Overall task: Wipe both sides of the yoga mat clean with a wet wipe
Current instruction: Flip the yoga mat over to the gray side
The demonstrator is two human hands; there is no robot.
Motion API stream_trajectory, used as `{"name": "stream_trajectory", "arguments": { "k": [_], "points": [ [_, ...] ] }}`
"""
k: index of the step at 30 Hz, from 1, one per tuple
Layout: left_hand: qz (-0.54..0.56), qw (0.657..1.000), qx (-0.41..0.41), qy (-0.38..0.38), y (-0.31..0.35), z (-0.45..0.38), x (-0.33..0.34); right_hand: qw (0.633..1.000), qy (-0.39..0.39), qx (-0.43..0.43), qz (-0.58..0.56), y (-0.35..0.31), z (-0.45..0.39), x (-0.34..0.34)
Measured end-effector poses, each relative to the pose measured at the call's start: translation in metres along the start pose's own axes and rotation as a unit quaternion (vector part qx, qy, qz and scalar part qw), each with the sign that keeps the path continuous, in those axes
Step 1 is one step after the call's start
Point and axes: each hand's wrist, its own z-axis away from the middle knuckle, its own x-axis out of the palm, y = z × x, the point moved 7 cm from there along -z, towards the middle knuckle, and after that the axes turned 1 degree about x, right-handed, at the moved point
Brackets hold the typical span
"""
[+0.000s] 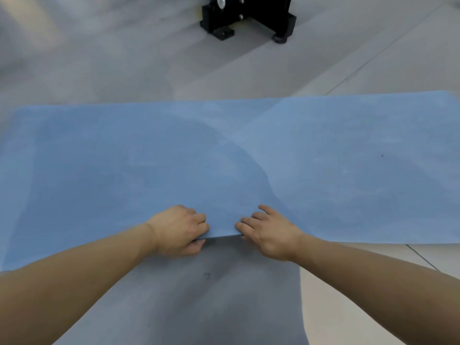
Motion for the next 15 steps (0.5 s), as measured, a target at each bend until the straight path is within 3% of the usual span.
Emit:
{"name": "stream_trajectory", "arguments": {
  "k": [7, 15],
  "points": [
    [-0.047, 0.995, -0.023, 0.088, -0.012, 0.004, -0.049, 0.997, 0.053, 0.013, 0.062, 0.023, 0.000, -0.036],
    [-0.137, 0.972, -0.155, 0.110, -0.043, -0.007, -0.112, 0.962, 0.220, 0.130, 0.093, 0.057, -0.006, -0.118]
  ]
}}
